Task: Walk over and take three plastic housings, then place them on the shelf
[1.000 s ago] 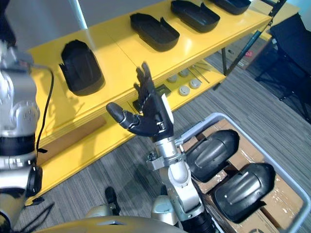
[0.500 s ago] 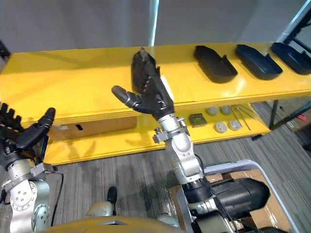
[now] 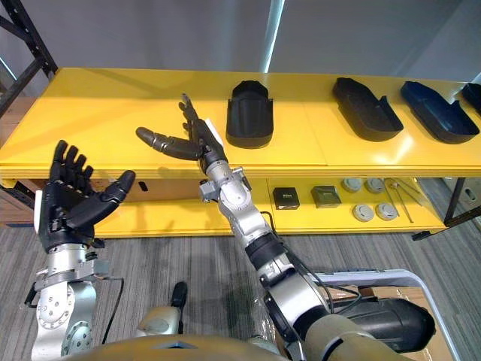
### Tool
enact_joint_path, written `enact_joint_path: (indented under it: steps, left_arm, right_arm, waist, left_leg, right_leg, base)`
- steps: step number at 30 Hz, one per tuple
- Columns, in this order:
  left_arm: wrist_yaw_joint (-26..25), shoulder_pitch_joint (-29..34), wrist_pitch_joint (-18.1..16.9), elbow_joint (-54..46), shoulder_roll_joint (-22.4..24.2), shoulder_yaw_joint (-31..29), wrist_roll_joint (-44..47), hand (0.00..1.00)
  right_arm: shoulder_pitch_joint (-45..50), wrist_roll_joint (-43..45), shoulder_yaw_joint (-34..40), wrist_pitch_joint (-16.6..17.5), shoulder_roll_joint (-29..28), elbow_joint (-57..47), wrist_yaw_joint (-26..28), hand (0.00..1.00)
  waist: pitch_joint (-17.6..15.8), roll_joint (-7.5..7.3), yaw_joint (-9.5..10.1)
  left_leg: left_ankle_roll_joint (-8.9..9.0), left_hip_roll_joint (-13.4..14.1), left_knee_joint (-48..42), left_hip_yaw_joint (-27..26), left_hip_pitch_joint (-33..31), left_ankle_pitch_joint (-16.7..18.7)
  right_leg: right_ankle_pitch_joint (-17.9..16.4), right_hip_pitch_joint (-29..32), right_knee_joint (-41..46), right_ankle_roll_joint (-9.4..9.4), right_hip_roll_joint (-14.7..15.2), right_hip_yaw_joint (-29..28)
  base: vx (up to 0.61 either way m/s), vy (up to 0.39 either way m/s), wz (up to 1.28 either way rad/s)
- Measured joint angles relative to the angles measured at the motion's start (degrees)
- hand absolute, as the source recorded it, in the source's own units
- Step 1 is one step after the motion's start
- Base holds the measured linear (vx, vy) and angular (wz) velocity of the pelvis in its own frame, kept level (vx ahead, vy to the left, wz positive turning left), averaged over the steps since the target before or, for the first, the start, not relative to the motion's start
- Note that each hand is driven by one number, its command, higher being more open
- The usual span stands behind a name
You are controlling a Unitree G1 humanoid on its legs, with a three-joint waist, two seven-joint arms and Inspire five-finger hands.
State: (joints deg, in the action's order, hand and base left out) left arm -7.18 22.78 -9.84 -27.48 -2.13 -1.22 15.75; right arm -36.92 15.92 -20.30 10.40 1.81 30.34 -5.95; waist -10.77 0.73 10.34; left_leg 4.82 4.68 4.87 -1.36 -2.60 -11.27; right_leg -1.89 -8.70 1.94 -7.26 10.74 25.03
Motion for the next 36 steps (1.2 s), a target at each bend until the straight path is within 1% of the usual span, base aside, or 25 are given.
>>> enact_joint_path:
  steps: [1, 3, 5, 7, 10, 13, 15, 18, 19, 21, 23, 24, 28, 30, 31, 32, 34, 36]
  left_arm:
    - [0.3, -0.1, 0.0, 0.1, 0.0, 1.0, 0.1, 1.00]
    - [0.8, -0.2, 0.0, 0.1, 0.0, 1.9, 0.4, 1.00]
    - [1.1, -1.1, 0.0, 0.1, 0.0, 3.6, 1.1, 1.00]
    - [1.2, -1.9, 0.1, 0.6, 0.0, 5.0, 2.2, 1.00]
    - [1.1, -3.0, 0.1, 0.9, 0.0, 6.4, 2.3, 1.00]
    - [0.1, -3.3, 0.1, 1.4, 0.0, 7.5, 3.0, 1.00]
    - [-0.4, -3.5, 0.1, 2.3, 0.0, 7.7, 4.1, 1.00]
    - [-1.3, -4.8, 0.1, 4.0, 0.0, 7.7, 4.2, 1.00]
    - [-1.3, -5.3, 0.1, 4.0, 0.0, 7.7, 4.3, 1.00]
    - [-1.4, -5.7, 0.0, 4.0, 0.0, 7.7, 4.3, 1.00]
    - [-1.4, -5.7, 0.0, 4.0, 0.0, 7.7, 4.3, 1.00]
    - [-1.4, -5.8, 0.0, 4.0, 0.0, 7.7, 4.3, 1.00]
    - [-1.4, -5.8, 0.0, 4.0, 0.0, 7.7, 4.3, 1.00]
    - [-1.4, -6.1, 0.0, 4.1, 0.0, 7.9, 4.3, 1.00]
    - [-1.4, -6.4, 0.0, 4.1, 0.0, 8.3, 4.2, 1.00]
    - [-1.4, -6.5, 0.0, 4.2, 0.0, 8.4, 4.2, 1.00]
    - [-1.4, -6.5, 0.0, 4.7, 0.0, 8.4, 4.2, 1.00]
    - [-1.5, -6.5, 0.0, 4.8, -0.1, 8.4, 4.2, 1.00]
  right_arm:
    - [-0.8, -0.1, 1.2, 0.0, 0.0, 1.7, -1.7, 1.00]
    - [-1.9, -1.8, 2.6, 0.0, -0.3, 3.8, -4.3, 1.00]
    - [-3.9, -2.9, 5.1, 0.0, -0.2, 5.5, -7.4, 1.00]
    - [-5.4, -4.3, 7.2, -0.2, 0.1, 6.9, -9.3, 1.00]
    - [-8.1, -4.3, 9.0, -0.4, 0.9, 8.3, -10.0, 1.00]
    - [-9.5, -4.6, 9.4, -1.0, 0.9, 8.4, -10.4, 1.00]
    - [-9.5, -6.5, 9.3, -1.0, 1.0, 9.1, -10.4, 1.00]
    - [-9.8, -6.7, 8.3, -0.8, 1.5, 9.1, -10.3, 1.00]
    - [-10.3, -6.7, 8.3, -0.8, 1.8, 9.1, -10.0, 1.00]
    - [-11.0, -6.7, 8.0, -0.6, 2.4, 9.1, -9.2, 1.00]
    - [-11.0, -6.7, 7.3, 0.3, 2.7, 9.1, -7.9, 1.00]
    - [-11.0, -6.6, 6.4, 0.8, 2.8, 9.1, -6.2, 1.00]
    - [-11.0, -6.6, 3.8, 1.3, 2.8, 8.3, -3.5, 1.00]
    - [-10.9, -6.8, 2.2, 1.3, 2.8, 5.1, -3.0, 1.00]
    - [-10.7, -8.2, 2.2, 1.3, 3.0, 0.3, -3.2, 1.00]
    - [-10.5, -9.0, 2.3, 1.4, 3.1, -2.0, -3.4, 1.00]
    - [-9.7, -11.1, 4.0, 2.2, 3.6, -11.7, -4.5, 1.00]
    - [-8.7, -11.3, 6.2, 3.1, 4.4, -17.9, -5.0, 1.00]
  waist:
    - [-0.4, 0.68, 0.35]
    - [-1.0, 1.68, 0.36]
    - [-2.0, 3.07, 0.27]
    - [-2.5, 3.87, 0.22]
    - [-3.5, 4.63, -0.09]
    - [-5.1, 5.35, -1.02]
    - [-5.4, 5.51, -1.09]
    - [-5.5, 5.63, -1.32]
    - [-6.1, 5.78, -1.41]
    - [-6.9, 6.08, -1.50]
    - [-7.4, 6.26, -1.62]
    - [-7.5, 6.19, -1.91]
    - [-7.6, 6.07, -2.63]
    - [-8.1, 6.00, -2.81]
    - [-8.6, 6.03, -2.83]
    - [-8.6, 5.97, -2.84]
    - [-8.8, 5.69, -2.94]
    - [-9.0, 5.45, -3.01]
  left_leg:
    - [0.00, 0.0, 0.0, 0.1, 0.0, 0.0]
    - [0.00, 0.0, 0.0, 0.2, -0.3, -0.1]
    - [-0.11, 0.1, 0.0, 0.3, -1.3, -0.5]
    - [-0.20, 0.0, 0.0, 0.2, -2.1, -0.7]
    - [-0.40, 0.0, -0.1, 0.1, -3.2, -1.1]
    - [-0.68, -0.3, -0.1, -0.3, -3.2, -1.3]
    - [-0.68, -0.4, -0.1, -0.7, -3.3, -1.3]
    - [-0.65, -0.5, -0.1, -0.7, -3.3, -1.3]
    - [-0.62, -0.5, -0.1, -0.7, -3.2, -1.3]
    - [-0.57, -0.5, -0.1, -0.7, -3.2, -1.3]
    - [-0.35, -0.6, -0.1, -0.7, -3.1, -1.1]
    - [-0.17, -0.7, -0.1, -0.7, -3.1, -1.0]
    - [-0.45, -0.9, -0.1, -0.8, -3.1, -1.2]
    - [-0.40, -0.8, -0.1, -1.1, -2.9, -1.2]
    - [-0.40, -0.8, -0.1, -1.2, -2.8, -1.2]
    - [-0.40, -0.8, -0.1, -1.2, -2.8, -1.2]
    - [-0.37, -0.9, -0.1, -1.3, -2.7, -1.1]
    - [-0.38, -0.9, -0.1, -1.4, -2.7, -1.1]
  right_leg:
    - [0.0, 0.1, 0.1, 0.00, 0.0, 0.0]
    - [0.0, 0.6, 0.3, -0.01, 0.0, 0.0]
    - [0.0, 1.9, 1.1, 0.01, 0.1, 0.0]
    - [0.0, 2.8, 1.6, -0.03, 0.3, -0.1]
    - [0.0, 4.7, 2.9, -0.03, 0.6, -0.3]
    - [-0.7, 5.8, 4.7, -0.37, 1.4, -0.9]
    - [-1.2, 6.5, 5.7, -0.43, 1.7, -1.3]
    - [-2.5, 7.4, 7.5, -0.44, 2.3, -1.6]
    - [-3.0, 7.7, 8.1, -0.14, 2.4, -1.6]
    - [-3.4, 8.0, 9.0, -0.19, 2.7, -1.6]
    - [-3.7, 8.1, 9.3, -0.08, 3.1, -1.6]
    - [-3.8, 8.4, 10.0, -0.24, 3.1, -1.7]
    - [-3.8, 8.5, 10.1, -0.45, 3.3, -1.9]
    - [-3.8, 8.5, 10.1, -0.46, 3.2, -2.2]
    - [-3.8, 8.5, 10.1, -0.49, 3.2, -2.3]
    - [-3.8, 8.5, 10.1, -0.51, 3.2, -2.4]
    - [-3.7, 8.5, 10.0, -0.59, 3.2, -2.6]
    - [-3.7, 8.5, 9.9, -0.65, 3.2, -2.8]
  base:
    - [0.00, 0.000, 0.00]
    - [0.00, 0.000, 0.00]
    - [0.00, 0.000, 0.00]
    - [0.00, 0.000, 0.00]
    - [-0.01, -0.011, -0.03]
    - [0.00, -0.019, -0.06]
    - [0.00, -0.034, -0.09]
    - [-0.01, -0.046, 0.00]
    - [-0.02, -0.046, 0.00]
    - [-0.04, -0.042, 0.00]
    - [-0.01, -0.023, 0.00]
    - [-0.01, -0.045, -0.01]
    - [0.00, -0.041, -0.01]
    - [0.00, -0.043, -0.06]
    - [-0.01, -0.043, -0.03]
    - [-0.01, -0.049, -0.02]
    - [0.00, -0.036, -0.02]
    - [-0.01, -0.030, -0.03]
